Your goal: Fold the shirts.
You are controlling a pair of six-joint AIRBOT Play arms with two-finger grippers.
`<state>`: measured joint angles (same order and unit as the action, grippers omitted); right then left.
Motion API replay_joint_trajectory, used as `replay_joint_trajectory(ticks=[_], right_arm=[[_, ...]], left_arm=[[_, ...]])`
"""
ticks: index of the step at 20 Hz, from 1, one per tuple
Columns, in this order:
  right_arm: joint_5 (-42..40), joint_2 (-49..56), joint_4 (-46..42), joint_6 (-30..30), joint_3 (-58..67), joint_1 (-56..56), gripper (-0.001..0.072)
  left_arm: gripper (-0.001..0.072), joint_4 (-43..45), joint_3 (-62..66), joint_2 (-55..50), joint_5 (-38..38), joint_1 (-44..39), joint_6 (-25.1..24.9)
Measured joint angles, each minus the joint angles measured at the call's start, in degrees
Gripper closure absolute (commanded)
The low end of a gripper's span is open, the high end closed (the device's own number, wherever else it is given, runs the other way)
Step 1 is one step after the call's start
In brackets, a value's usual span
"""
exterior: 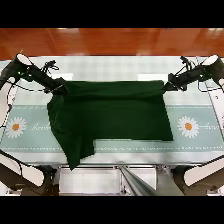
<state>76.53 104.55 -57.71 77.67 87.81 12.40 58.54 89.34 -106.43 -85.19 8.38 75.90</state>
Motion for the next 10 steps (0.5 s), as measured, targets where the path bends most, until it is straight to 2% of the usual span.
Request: replay_joint_trajectory(ticks=[3, 4, 5, 6, 10], right_arm=[[0.37, 0.55, -1.38, 1.03, 0.02, -0.9, 0.0685], [0.42, 0.68, -1.97, 1.42, 0.0, -1.01, 0.0544], [0.48, 0.74, -2.27, 1.79, 0.02, -1.11, 0.0281], [0.5, 0.81, -2.56, 2.34, 0.0, -1.22, 0.03], [2.89, -0.72, -4.42, 4.24, 0.02, 0.42, 0.03]], left_arm=[[0.0681, 0.87, -0.07, -0.2, -1.99, 0.04, 0.42], [0.0613, 1.27, -0.07, -0.22, -2.29, 0.07, 0.44], [0.0325, 1.4, -0.04, -0.22, -2.97, 0.09, 0.46], [0.0204, 1.84, -0.07, -0.24, -3.63, 0.09, 0.76], [0.0202, 3.28, -0.07, 1.11, -4.66, 0.46, 2.86]])
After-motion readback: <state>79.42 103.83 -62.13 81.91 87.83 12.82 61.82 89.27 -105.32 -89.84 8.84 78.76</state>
